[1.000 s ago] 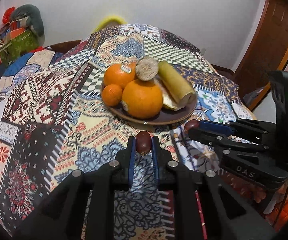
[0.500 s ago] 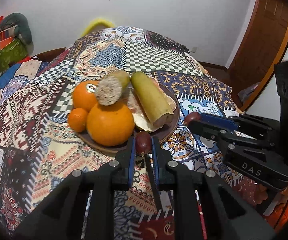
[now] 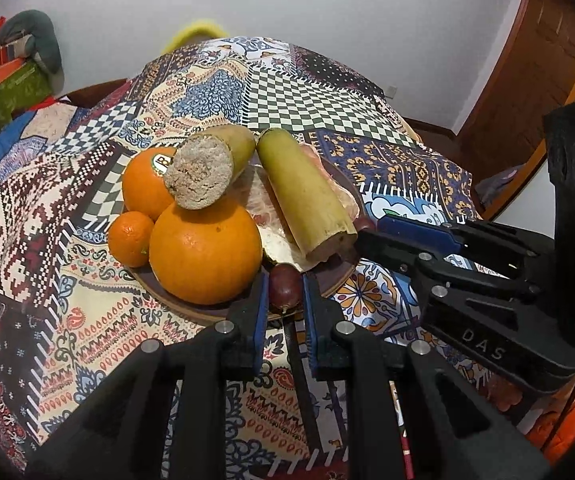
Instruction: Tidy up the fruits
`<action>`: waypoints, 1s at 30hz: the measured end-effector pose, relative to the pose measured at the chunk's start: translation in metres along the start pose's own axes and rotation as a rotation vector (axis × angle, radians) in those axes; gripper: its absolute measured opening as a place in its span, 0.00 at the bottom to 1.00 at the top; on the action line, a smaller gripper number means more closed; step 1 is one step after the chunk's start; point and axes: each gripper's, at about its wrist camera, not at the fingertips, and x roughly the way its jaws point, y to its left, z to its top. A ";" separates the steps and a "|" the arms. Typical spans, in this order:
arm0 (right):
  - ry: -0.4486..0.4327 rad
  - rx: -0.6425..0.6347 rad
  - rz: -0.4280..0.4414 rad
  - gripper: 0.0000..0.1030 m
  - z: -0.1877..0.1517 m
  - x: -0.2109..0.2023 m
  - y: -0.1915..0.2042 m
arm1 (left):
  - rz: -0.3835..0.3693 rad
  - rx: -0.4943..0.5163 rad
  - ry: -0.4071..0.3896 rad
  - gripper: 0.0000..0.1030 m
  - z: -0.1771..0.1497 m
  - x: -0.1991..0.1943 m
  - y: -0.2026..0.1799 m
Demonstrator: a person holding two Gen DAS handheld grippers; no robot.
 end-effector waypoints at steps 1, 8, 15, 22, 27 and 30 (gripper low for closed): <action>0.003 0.001 -0.001 0.21 0.000 0.001 0.000 | -0.002 -0.003 0.003 0.15 0.000 0.001 0.001; 0.010 0.010 -0.001 0.23 0.001 -0.001 -0.003 | 0.000 -0.007 -0.001 0.21 0.000 -0.003 0.001; -0.044 0.011 -0.005 0.24 0.004 -0.034 0.005 | 0.030 0.020 -0.089 0.21 0.002 -0.043 -0.005; -0.185 -0.010 -0.023 0.24 0.015 -0.101 0.025 | 0.047 0.020 -0.239 0.21 0.007 -0.117 -0.007; -0.301 -0.022 -0.024 0.25 0.017 -0.153 0.045 | 0.070 0.032 -0.362 0.21 0.008 -0.175 -0.013; -0.385 -0.030 -0.019 0.27 0.016 -0.187 0.060 | 0.080 0.045 -0.433 0.23 0.003 -0.210 -0.017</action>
